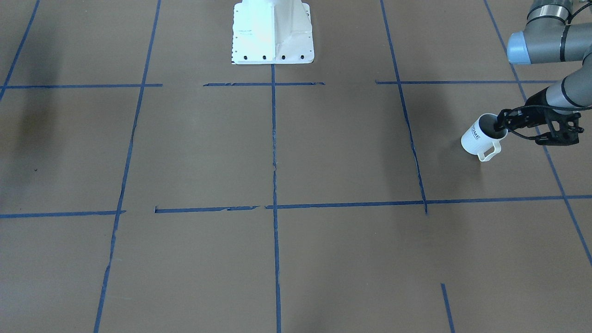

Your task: Left arm hands cup to right arm to dump lemon

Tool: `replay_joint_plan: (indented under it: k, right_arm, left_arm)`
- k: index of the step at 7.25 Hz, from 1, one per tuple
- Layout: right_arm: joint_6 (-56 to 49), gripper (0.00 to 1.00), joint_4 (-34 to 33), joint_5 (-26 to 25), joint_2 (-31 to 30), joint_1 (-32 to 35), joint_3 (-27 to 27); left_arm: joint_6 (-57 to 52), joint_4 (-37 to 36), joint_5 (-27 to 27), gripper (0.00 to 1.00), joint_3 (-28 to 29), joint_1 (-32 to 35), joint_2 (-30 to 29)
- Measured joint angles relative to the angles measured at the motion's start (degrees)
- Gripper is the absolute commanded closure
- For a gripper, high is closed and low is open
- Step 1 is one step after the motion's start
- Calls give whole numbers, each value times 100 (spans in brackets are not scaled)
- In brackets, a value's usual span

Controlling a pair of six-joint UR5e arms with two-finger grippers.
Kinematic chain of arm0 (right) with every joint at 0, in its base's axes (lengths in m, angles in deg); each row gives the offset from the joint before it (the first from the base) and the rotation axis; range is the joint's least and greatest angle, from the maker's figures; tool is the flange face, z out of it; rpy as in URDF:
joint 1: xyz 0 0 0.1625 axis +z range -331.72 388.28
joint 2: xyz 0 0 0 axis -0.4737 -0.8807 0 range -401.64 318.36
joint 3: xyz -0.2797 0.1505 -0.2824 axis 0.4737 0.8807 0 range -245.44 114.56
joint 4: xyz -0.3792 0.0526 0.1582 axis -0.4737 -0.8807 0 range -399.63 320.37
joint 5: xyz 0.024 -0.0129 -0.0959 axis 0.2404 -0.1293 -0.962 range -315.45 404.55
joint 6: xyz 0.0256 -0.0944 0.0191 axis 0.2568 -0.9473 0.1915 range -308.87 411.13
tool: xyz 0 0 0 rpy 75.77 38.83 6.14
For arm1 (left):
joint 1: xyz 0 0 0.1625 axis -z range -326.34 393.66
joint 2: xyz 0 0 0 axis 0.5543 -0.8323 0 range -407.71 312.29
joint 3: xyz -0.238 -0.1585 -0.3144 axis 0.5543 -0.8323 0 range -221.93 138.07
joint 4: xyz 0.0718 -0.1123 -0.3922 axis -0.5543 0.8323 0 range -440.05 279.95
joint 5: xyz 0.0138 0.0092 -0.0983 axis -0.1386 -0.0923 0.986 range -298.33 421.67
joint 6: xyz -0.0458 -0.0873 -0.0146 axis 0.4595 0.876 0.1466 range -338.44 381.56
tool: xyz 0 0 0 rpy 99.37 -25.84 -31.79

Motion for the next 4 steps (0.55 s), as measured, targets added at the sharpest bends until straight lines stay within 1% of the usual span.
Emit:
replay_joint_plan:
  k: [1,2,3,4]
  right_arm:
    - [35,0,153,-2,12,-106,-3]
    - [146,0,628,-19,45,-338,10]
    - [502,0,1329,-50,161,-662,44]
    - [1213,0,2034,-171,426,-1005,84]
  left_arm:
    - [178,-18,-12,100,-182,1,-13]
    - [465,-58,-17,100,-524,1,-36]
    - [811,-208,-18,100,-890,3,-189]
    - [1064,-774,-16,100,-1151,2,-693]
